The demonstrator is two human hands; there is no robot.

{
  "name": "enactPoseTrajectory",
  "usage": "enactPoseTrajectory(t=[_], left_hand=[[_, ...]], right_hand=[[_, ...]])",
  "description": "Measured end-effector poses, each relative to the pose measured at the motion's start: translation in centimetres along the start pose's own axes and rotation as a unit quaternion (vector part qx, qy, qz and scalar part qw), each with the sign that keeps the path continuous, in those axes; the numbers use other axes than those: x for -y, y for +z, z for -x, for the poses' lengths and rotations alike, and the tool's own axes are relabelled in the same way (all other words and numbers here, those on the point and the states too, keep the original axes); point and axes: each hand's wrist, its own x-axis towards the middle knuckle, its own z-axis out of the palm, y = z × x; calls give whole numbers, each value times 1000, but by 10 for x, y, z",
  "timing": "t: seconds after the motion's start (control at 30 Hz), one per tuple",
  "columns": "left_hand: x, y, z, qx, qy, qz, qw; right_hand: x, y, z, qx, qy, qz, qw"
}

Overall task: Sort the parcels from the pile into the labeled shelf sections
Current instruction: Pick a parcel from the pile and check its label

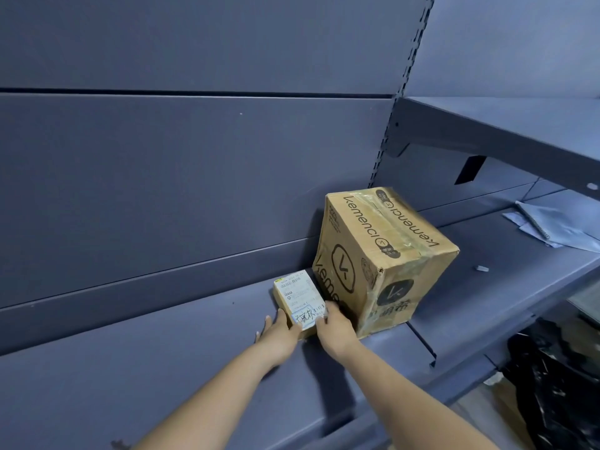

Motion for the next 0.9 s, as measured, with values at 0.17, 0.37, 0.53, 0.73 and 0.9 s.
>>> enactPoseTrajectory(t=[0.17, 0.37, 0.53, 0.73, 0.9], left_hand=[[6, 1, 1, 9, 38, -4, 999], [12, 1, 2, 11, 91, 21, 996], [18, 2, -2, 18, 98, 69, 993], [18, -4, 2, 47, 101, 119, 987], [16, -7, 13, 59, 106, 155, 980]], right_hand=[[-6, -3, 9, -12, -4, -43, 999], [-13, -2, 17, -19, -8, -83, 996], [-17, -1, 19, -1, -11, -90, 996], [-19, -1, 22, 18, -31, -85, 996], [-21, 0, 26, 17, -44, -89, 995]])
